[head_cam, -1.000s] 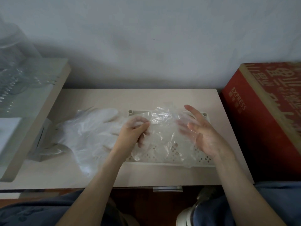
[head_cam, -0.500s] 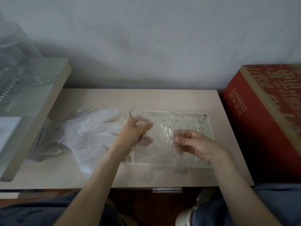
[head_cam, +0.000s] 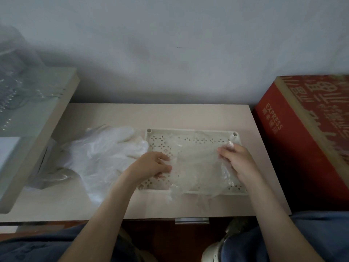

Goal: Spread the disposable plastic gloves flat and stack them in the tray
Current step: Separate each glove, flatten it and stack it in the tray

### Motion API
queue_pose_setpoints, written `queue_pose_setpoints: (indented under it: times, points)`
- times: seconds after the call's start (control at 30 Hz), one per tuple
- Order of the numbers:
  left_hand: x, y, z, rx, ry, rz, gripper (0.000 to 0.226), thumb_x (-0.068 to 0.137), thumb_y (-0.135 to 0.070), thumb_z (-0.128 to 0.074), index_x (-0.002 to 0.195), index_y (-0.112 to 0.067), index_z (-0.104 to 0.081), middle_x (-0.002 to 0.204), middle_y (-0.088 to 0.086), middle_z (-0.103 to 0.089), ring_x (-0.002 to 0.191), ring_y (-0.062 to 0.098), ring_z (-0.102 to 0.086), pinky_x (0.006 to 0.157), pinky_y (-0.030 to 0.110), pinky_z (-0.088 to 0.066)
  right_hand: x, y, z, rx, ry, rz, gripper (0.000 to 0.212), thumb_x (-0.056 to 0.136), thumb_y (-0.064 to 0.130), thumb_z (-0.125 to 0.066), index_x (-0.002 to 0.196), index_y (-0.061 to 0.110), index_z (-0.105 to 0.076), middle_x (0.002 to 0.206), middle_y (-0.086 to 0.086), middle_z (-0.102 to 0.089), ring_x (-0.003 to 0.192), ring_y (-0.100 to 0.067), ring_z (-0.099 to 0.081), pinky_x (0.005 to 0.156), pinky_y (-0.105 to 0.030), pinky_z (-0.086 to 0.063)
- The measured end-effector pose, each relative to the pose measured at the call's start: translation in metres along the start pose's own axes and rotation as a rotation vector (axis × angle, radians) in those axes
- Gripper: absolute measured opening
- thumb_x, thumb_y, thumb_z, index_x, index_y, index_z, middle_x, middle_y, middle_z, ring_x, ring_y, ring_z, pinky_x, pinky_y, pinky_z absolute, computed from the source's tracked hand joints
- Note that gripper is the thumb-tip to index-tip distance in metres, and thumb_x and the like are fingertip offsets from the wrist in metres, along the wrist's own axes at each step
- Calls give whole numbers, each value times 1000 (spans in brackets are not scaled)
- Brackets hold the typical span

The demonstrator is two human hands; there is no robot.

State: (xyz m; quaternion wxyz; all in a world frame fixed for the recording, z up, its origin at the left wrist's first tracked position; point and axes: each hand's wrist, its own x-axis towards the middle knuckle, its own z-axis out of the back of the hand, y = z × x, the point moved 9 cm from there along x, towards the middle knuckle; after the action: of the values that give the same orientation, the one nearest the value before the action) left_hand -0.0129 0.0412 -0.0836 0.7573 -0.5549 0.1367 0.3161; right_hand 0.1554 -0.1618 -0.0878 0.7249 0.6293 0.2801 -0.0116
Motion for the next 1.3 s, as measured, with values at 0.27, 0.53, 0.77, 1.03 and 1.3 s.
queue_pose_setpoints:
  times: [0.27, 0.53, 0.77, 1.03, 1.3]
  points:
    - [-2, -4, 27, -66, -238, -73, 39, 87, -14, -65, 123, -16, -53, 84, 3, -66, 68, 14, -62, 63, 24, -50, -6, 12, 4, -313, 35, 85, 19, 94, 14, -56, 80, 17, -68, 69, 2, -67, 49, -5, -45, 43, -17, -34]
    - [-10, -10, 57, -530, -491, -103, 28, 89, -7, -62, 117, -5, -57, 84, 7, -64, 62, 12, -58, 59, 22, -53, -15, 52, 8, 172, 51, 184, 19, 98, 20, -51, 86, 15, -66, 66, 4, -65, 63, -8, -62, 60, -20, -51]
    - [-39, -34, 65, -143, -840, -324, 42, 90, -2, -50, 129, -15, -43, 110, -3, -57, 92, 14, -58, 80, 28, -50, -16, 49, 15, 282, -4, 105, 19, 98, 19, -50, 85, 12, -63, 65, 1, -67, 60, -12, -64, 50, -22, -50]
    - [-80, -110, -51, 424, -525, -996, 83, 80, -56, -58, 145, -12, -29, 153, 9, -30, 143, 21, -26, 114, 50, -24, -54, 104, -33, 446, 256, 263, 41, 98, 14, -47, 135, 30, -45, 80, -11, -73, 84, -21, -71, 81, -33, -57]
    - [-79, -110, -19, 115, -779, -727, 58, 70, 11, -53, 124, -8, -50, 125, 7, -59, 110, 23, -58, 94, 21, -45, -82, 125, -45, 233, 260, 382, 48, 101, 12, -42, 140, 38, -39, 84, -13, -73, 91, -30, -71, 75, -38, -58]
